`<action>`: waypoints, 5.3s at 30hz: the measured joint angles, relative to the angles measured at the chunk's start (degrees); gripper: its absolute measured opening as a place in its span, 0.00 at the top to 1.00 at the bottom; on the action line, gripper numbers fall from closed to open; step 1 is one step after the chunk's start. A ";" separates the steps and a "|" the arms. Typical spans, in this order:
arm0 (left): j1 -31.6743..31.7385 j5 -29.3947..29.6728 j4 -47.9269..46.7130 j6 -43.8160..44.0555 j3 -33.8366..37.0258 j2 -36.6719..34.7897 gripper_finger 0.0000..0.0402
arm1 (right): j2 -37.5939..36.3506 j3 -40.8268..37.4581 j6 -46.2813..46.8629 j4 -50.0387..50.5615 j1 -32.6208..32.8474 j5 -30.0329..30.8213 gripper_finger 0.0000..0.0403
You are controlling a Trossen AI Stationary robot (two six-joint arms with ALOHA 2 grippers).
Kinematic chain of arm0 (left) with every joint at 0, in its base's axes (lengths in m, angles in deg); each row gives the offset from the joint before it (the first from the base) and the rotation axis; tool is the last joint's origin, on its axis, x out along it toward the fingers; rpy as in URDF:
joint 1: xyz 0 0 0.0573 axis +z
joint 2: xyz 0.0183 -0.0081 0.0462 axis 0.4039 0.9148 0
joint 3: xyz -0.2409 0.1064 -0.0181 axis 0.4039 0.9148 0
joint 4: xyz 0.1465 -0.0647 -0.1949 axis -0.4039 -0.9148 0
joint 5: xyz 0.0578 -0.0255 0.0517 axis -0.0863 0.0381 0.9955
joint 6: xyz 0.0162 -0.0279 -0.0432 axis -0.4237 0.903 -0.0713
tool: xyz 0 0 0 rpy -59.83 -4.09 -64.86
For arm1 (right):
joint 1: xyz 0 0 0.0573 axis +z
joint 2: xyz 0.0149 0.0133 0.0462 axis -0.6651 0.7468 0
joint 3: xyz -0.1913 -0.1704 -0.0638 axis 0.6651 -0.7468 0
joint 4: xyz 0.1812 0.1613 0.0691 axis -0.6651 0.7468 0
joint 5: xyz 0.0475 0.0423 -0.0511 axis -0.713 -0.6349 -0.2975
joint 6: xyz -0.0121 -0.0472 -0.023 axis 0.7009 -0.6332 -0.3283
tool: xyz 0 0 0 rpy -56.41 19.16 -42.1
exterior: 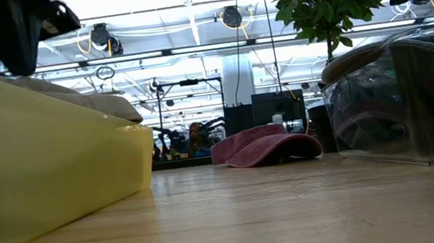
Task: Pick & Place hat
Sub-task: Put the brown cap into the yellow bin, then put the top red cap into the yellow bin
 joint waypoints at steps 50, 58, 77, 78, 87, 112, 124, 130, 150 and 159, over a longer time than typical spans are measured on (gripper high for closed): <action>-3.39 29.56 -17.75 -21.44 -19.63 1.66 0.96 | 0.01 -0.02 -0.17 0.17 0.00 0.04 1.00; 4.38 17.83 0.12 -27.74 -3.33 -22.16 0.96 | -0.01 -0.02 -0.19 0.17 0.00 0.04 1.00; 27.50 7.05 36.98 -23.37 29.81 -40.20 0.99 | 0.00 -0.02 -0.41 -0.79 -0.01 0.03 1.00; 28.60 5.58 37.39 -23.18 29.21 -38.63 0.99 | 0.01 -0.02 -0.41 -0.77 -0.01 0.04 1.00; 37.80 1.37 40.62 -28.60 15.30 -17.38 0.89 | 0.00 -0.02 0.21 -0.80 -0.01 0.02 1.00; 49.36 -10.23 17.94 -32.62 -38.51 34.35 0.39 | 0.01 -0.02 -0.59 1.91 -0.01 0.02 1.00; 49.27 -10.38 13.28 -33.30 -38.98 36.70 0.39 | 0.00 -0.02 -1.72 2.36 -0.01 0.04 1.00; 48.87 -11.76 10.31 -35.60 -40.87 36.66 0.39 | -0.01 -0.02 -1.72 2.35 -0.01 0.04 1.00; 48.87 -15.92 2.70 -45.28 -42.66 36.59 0.39 | -0.01 -0.02 -3.90 2.34 -0.01 0.04 1.00; 48.77 -19.63 3.52 -45.68 -42.66 36.59 0.39 | 0.00 -0.02 -4.54 2.34 -0.01 0.04 1.00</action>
